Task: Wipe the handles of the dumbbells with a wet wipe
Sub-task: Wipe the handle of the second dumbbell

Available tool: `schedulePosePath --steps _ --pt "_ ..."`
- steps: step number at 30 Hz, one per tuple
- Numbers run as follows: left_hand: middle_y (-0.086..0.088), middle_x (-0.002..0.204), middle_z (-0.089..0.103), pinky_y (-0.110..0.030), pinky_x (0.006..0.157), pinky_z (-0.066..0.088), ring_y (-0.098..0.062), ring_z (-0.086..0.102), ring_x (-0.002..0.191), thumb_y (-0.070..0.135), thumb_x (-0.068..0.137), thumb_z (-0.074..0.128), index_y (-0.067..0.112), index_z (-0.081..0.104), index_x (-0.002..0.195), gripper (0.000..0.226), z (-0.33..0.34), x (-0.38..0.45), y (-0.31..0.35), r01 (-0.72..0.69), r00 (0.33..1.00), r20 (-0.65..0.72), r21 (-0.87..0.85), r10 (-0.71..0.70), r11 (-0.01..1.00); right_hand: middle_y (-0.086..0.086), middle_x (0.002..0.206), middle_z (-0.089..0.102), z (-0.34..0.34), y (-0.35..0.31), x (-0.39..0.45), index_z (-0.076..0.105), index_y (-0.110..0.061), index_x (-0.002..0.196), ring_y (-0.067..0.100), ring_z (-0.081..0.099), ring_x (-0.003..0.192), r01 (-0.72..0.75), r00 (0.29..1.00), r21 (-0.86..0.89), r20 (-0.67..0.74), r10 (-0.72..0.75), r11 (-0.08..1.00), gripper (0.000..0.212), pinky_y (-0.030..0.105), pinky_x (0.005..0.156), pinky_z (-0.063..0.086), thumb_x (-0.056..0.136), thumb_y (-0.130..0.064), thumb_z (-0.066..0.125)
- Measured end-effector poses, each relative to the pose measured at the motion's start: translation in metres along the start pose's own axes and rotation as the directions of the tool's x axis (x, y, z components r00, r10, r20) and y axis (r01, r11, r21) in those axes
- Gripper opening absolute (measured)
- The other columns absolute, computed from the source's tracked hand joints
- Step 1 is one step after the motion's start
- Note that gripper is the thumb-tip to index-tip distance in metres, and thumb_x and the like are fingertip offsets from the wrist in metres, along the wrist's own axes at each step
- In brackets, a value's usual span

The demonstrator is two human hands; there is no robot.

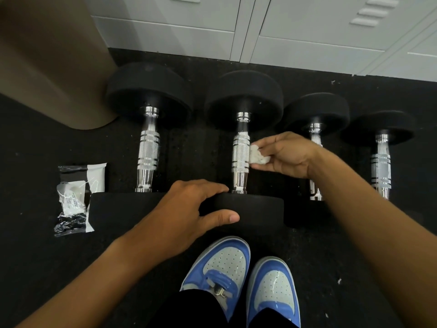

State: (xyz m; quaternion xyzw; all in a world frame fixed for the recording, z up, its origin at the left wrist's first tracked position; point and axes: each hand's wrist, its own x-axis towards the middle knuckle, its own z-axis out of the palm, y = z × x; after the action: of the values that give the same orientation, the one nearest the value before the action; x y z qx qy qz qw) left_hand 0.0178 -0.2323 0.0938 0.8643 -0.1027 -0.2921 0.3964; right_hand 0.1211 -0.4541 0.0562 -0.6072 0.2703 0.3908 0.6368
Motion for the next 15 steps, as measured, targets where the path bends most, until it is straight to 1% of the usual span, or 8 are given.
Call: schedulePosePath --steps 4,5,7,9,11,13,15 --pt "0.020 0.114 0.059 -0.024 0.096 0.045 0.000 0.051 0.112 0.070 0.069 0.050 0.032 0.056 0.128 0.071 0.000 0.000 -0.001 -0.011 1.000 -0.009 0.003 0.011 1.000 0.018 0.091 0.065 0.005 0.010 0.000 0.061 0.004 0.088 0.024 0.065 0.084 -0.071 0.993 -0.048 0.091 0.075 0.996 0.021 0.032 0.072 0.057 0.088 0.016 0.043" --pt "0.020 0.115 0.059 -0.024 0.096 0.044 0.000 0.050 0.113 0.070 0.069 0.050 0.032 0.056 0.129 0.071 0.000 0.000 -0.001 -0.011 1.000 -0.009 0.002 0.011 1.000 0.018 0.091 0.065 0.002 0.007 -0.001 0.061 0.003 0.088 0.024 0.064 0.084 -0.071 0.993 -0.037 0.087 0.074 0.997 0.020 0.032 0.072 0.057 0.089 0.014 0.044" --pt "0.019 0.117 0.059 -0.024 0.097 0.044 0.000 0.050 0.115 0.071 0.069 0.050 0.032 0.055 0.129 0.072 0.001 0.000 -0.001 -0.010 1.000 -0.008 0.001 0.010 1.000 0.017 0.091 0.064 -0.001 -0.001 0.002 0.061 0.002 0.089 0.023 0.064 0.083 -0.020 1.000 0.020 0.024 0.020 1.000 0.020 0.031 0.070 0.057 0.090 0.011 0.044" --pt "0.020 0.119 0.058 -0.023 0.097 0.043 0.000 0.049 0.116 0.072 0.068 0.049 0.033 0.055 0.129 0.073 0.001 0.000 -0.001 -0.006 1.000 -0.004 0.003 0.006 1.000 0.016 0.088 0.063 0.005 -0.003 0.007 0.061 0.001 0.087 0.022 0.064 0.081 0.031 0.999 0.057 -0.034 -0.029 0.998 0.021 0.029 0.066 0.058 0.090 0.013 0.044" --pt "0.020 0.118 0.058 -0.016 0.094 0.041 0.002 0.049 0.114 0.071 0.068 0.050 0.033 0.055 0.129 0.072 0.001 0.000 0.000 -0.007 1.000 -0.003 0.002 0.007 1.000 0.016 0.090 0.064 0.011 0.004 0.009 0.061 0.006 0.091 0.022 0.066 0.084 0.018 1.000 0.035 -0.016 -0.018 0.999 0.021 0.029 0.067 0.057 0.088 0.016 0.043" --pt "0.021 0.117 0.058 -0.011 0.090 0.039 0.004 0.050 0.111 0.070 0.069 0.050 0.032 0.056 0.129 0.071 0.000 0.000 0.001 -0.014 1.000 -0.006 0.007 0.014 1.000 0.018 0.095 0.066 0.009 0.007 0.005 0.060 0.009 0.100 0.025 0.066 0.090 -0.044 0.998 -0.019 0.047 0.044 0.999 0.022 0.031 0.072 0.057 0.088 0.015 0.044" --pt "0.020 0.115 0.058 -0.010 0.090 0.039 0.004 0.050 0.111 0.069 0.069 0.051 0.032 0.056 0.129 0.070 0.000 0.001 0.000 -0.015 1.000 -0.004 0.010 0.015 1.000 0.018 0.094 0.065 0.002 0.002 0.001 0.061 0.005 0.095 0.025 0.065 0.087 -0.059 0.997 -0.015 0.051 0.059 0.998 0.019 0.033 0.074 0.056 0.090 0.012 0.044"
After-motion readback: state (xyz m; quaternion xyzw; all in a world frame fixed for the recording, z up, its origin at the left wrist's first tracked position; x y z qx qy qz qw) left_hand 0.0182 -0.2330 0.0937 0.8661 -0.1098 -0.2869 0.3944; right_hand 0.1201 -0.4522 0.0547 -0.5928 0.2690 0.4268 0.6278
